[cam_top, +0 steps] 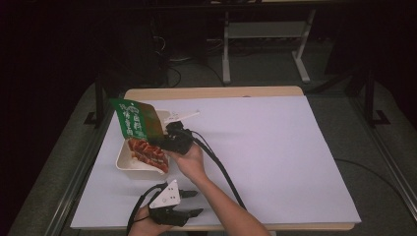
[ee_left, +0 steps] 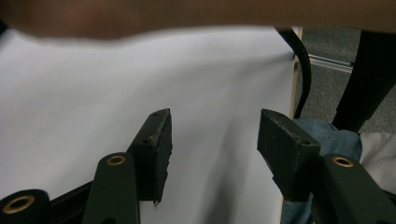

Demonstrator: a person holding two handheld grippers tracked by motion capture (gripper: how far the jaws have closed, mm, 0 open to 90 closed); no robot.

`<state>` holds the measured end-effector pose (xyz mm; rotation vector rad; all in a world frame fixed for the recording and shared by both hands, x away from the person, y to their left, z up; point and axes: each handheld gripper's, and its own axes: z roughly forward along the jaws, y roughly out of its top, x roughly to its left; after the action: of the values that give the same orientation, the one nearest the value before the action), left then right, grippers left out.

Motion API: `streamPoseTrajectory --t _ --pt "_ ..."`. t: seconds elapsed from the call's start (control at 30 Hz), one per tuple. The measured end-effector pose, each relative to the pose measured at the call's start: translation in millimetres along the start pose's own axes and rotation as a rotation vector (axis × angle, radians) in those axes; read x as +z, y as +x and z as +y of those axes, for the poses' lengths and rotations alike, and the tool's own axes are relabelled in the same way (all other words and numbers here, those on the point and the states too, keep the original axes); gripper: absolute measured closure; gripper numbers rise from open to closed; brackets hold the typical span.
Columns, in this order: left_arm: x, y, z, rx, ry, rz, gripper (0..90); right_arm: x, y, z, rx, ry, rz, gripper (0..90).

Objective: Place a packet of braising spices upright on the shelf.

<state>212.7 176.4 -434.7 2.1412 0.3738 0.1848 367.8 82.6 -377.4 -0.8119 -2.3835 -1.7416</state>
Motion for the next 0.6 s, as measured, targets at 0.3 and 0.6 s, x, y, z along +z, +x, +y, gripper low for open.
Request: streamPoseTrajectory --t 0.3,0.6 --pt "0.3 0.4 0.1 0.0 0.0 0.0 44.1 7.2 -6.9 -16.1 -0.048 0.002 0.016 89.0" --pt "2.0 -0.6 0.1 0.005 0.003 -0.004 44.0 5.8 -5.7 -27.8 -0.065 0.007 0.038 88.9"
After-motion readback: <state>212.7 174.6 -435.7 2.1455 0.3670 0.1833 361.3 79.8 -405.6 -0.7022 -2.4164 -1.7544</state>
